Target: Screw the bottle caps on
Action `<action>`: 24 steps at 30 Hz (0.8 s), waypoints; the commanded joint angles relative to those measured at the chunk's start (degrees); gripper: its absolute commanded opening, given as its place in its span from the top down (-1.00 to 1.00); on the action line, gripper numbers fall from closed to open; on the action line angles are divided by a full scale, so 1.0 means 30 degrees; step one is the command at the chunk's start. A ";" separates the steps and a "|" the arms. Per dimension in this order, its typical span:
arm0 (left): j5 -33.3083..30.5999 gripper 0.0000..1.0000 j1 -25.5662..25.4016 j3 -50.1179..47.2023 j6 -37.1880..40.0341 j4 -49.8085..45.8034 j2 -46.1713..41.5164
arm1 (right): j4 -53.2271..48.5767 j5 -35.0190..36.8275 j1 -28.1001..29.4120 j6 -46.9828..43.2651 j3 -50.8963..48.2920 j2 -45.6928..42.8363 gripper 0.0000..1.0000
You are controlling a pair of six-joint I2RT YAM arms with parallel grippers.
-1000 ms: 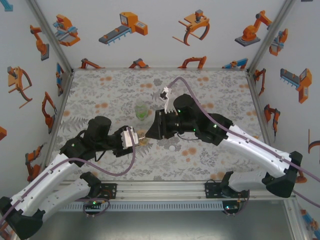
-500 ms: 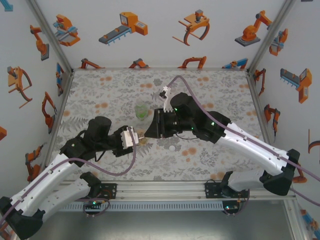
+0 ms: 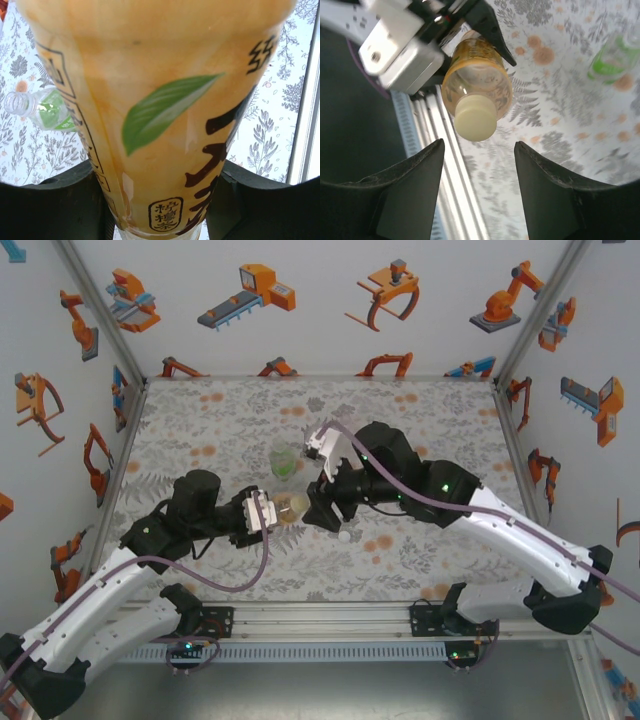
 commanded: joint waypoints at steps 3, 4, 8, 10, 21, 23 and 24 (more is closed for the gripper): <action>0.1154 1.00 -0.0054 0.0178 -0.0192 0.0364 0.0033 | -0.1819 -0.2160 0.0103 -0.9989 0.1062 -0.0263 -0.14; 0.1296 1.00 -0.0052 0.0206 -0.0165 0.0323 0.0086 | -0.2026 -0.2321 0.0121 -1.1194 0.1156 -0.0208 -0.15; 0.1886 1.00 -0.0047 0.0294 -0.0075 0.0118 0.0313 | -0.2840 -0.2628 0.0112 -1.4921 0.1695 0.0249 -0.17; 0.2069 1.00 -0.0068 0.0342 -0.0049 0.0059 0.0403 | -0.3010 -0.2569 0.0111 -1.5882 0.2039 0.0526 -0.18; 0.2277 1.00 -0.0070 0.0353 0.0014 -0.0055 0.0470 | -0.3144 -0.4459 0.0110 -1.7494 0.2828 0.1621 -0.13; 0.2277 1.00 -0.0056 0.0353 0.0015 -0.0058 0.0473 | -0.3301 -0.4691 0.0216 -1.7470 0.3026 0.1805 -0.03; 0.2273 1.00 -0.0049 0.0356 0.0010 -0.0054 0.0469 | -0.3332 -0.4730 0.0260 -1.7465 0.3026 0.1843 0.01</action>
